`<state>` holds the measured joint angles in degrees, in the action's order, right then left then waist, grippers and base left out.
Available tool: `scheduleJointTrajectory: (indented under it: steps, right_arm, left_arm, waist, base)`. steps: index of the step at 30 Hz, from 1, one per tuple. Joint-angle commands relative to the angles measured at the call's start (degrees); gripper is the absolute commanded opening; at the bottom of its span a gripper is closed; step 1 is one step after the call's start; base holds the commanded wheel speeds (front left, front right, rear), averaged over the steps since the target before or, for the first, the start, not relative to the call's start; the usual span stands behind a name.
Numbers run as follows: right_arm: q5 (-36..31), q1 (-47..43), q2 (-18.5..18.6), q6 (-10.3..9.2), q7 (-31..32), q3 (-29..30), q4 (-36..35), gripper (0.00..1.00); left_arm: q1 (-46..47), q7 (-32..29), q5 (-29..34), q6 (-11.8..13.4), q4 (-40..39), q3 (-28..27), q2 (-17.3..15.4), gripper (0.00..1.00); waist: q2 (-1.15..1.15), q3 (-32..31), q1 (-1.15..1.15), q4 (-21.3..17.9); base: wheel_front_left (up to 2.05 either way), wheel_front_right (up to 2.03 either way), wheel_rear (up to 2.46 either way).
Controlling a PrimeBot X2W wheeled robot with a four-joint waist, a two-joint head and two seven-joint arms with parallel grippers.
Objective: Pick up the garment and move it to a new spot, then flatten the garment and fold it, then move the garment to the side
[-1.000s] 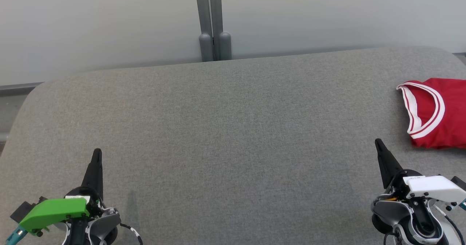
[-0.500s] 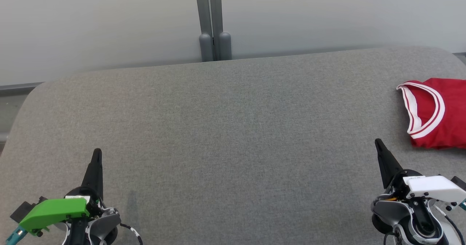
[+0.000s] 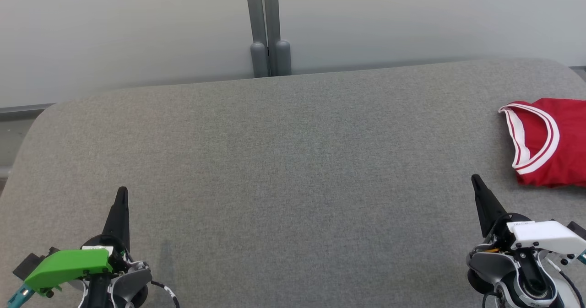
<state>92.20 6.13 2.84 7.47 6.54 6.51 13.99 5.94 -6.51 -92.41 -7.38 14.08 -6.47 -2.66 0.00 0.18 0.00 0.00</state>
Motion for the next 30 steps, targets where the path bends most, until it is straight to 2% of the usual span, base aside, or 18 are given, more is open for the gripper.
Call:
scheduleJointTrajectory:
  steps: [1,30]
  right_arm:
    - [0.42,0.30,0.06,0.05,0.16,0.05,0.09,0.00]
    - [0.42,0.30,0.06,0.05,0.16,0.05,0.09,0.00]
  left_arm:
    - [0.72,-0.21,-0.02,-0.25,-0.09,-0.15,-0.42,0.00]
    - [0.72,-0.21,-0.02,-0.25,-0.09,-0.15,-0.42,0.00]
  waist:
    - [0.00,0.00,0.00,0.00]
    - [0.00,0.00,0.00,0.00]
  base:
    - [0.00,0.00,0.00]
    - [0.00,0.00,0.00]
